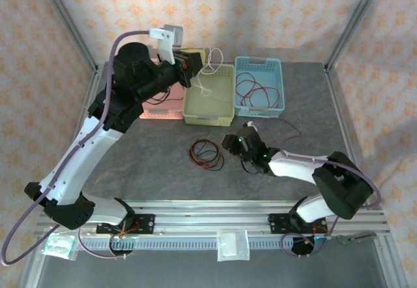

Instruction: Untangle the cables

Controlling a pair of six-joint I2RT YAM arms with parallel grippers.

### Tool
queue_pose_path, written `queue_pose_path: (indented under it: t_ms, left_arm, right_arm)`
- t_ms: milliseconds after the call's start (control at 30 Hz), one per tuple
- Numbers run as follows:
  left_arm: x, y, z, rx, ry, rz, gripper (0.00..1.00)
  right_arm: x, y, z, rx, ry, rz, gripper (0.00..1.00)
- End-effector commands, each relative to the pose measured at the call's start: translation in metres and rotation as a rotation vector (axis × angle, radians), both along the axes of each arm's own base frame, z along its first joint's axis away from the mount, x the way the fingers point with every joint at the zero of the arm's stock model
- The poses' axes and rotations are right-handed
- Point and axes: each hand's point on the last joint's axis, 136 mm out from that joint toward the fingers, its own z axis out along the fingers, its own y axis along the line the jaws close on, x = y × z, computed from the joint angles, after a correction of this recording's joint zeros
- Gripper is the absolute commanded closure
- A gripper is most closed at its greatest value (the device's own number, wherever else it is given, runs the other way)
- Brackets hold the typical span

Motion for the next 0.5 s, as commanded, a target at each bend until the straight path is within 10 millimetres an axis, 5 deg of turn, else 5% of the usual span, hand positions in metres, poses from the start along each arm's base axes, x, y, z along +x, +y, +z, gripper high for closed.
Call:
queue_pose_path:
  t_ms: [0, 167, 467]
  left_arm:
    - [0.009, 0.012, 0.018, 0.008, -0.046, 0.050, 1.00]
    - [0.037, 0.019, 0.007, 0.039, -0.024, 0.118, 1.00]
    - [0.111, 0.028, -0.061, 0.054, 0.116, 0.255, 1.00]
  right_arm:
    - [0.002, -0.015, 0.006, -0.049, -0.027, -0.065, 0.54]
    - [0.002, -0.019, 0.027, -0.035, -0.097, -0.058, 0.54]
    - [0.000, -0.034, 0.089, -0.043, -0.276, -0.049, 0.47]
